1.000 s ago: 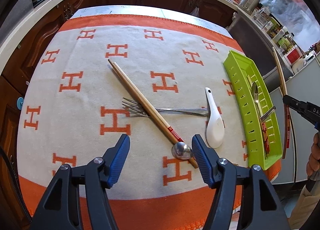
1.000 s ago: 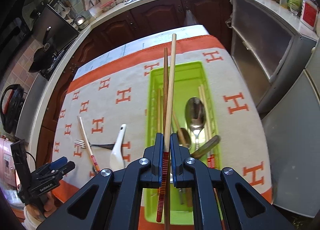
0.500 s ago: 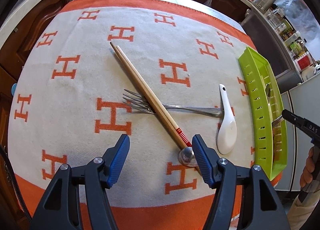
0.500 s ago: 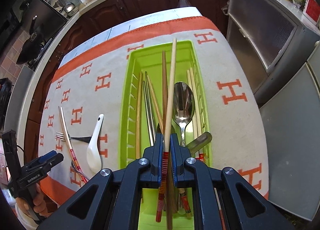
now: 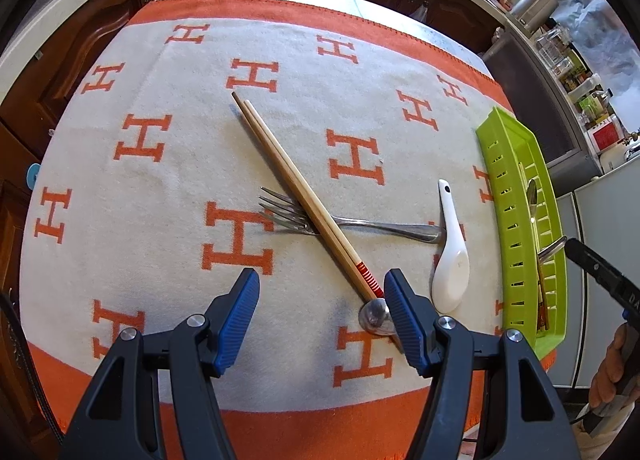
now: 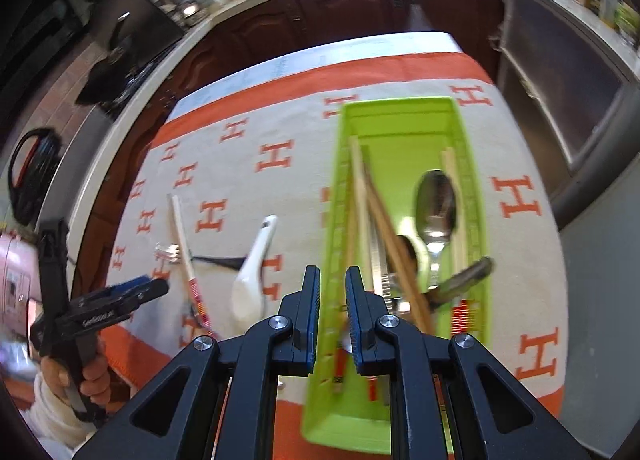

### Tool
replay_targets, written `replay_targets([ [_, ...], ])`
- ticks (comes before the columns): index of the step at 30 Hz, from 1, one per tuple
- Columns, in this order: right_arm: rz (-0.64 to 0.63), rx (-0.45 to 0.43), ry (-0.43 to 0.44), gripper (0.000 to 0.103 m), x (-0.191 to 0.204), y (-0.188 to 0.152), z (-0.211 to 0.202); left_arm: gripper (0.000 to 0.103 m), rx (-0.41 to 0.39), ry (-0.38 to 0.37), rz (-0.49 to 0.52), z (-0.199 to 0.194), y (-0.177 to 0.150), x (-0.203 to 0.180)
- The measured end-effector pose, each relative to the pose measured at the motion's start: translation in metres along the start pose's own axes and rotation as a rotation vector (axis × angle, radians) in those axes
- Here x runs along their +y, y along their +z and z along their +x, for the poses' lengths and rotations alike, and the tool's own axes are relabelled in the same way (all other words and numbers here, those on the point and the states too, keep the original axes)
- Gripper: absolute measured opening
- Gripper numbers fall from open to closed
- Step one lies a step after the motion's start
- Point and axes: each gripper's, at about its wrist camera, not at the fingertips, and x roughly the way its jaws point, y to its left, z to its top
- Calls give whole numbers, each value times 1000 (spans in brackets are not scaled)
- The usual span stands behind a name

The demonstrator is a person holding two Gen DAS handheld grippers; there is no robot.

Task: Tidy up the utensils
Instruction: 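Grasp the small metal spoon with the right gripper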

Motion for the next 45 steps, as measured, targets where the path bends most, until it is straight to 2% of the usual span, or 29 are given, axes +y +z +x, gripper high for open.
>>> replay_targets([
  [10, -185, 72, 72, 13, 68, -22, 27, 63, -47, 45, 66, -23, -7, 5],
  [15, -321, 129, 101, 13, 96, -40, 48, 64, -36, 44, 86, -22, -15, 10],
  [25, -493, 235, 136, 13, 120, -54, 96, 65, -23, 36, 84, -17, -22, 18],
  [36, -689, 255, 93, 13, 137, -59, 116, 65, -19, 25, 60, -14, -25, 28],
  [45, -833, 224, 79, 13, 154, -62, 122, 65, -22, 21, 40, -15, -25, 34],
])
